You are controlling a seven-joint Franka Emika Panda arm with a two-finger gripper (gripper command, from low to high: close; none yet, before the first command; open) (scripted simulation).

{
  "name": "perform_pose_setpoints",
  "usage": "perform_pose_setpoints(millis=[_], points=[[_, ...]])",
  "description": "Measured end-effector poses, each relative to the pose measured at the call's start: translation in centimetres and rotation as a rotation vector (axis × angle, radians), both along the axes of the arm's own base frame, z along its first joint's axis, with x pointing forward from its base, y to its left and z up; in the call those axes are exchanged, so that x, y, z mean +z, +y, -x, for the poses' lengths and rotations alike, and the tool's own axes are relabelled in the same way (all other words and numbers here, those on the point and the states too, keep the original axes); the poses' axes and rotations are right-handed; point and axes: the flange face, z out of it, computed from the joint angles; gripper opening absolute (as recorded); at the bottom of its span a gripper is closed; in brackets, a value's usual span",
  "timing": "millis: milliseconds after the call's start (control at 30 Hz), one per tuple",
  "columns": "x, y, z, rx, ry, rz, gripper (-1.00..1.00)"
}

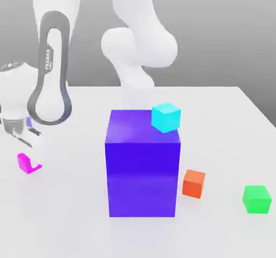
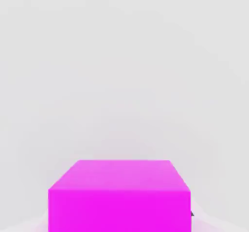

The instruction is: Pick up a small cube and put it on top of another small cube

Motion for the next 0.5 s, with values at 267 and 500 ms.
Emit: perform_pose_setpoints(millis=[267, 500], points=[[2.9, 1.4, -3.8, 0.120, 0.010, -0.019, -1.00], [4.4, 11.8, -18.1, 0.673, 0.034, -0.034, -1.00]])
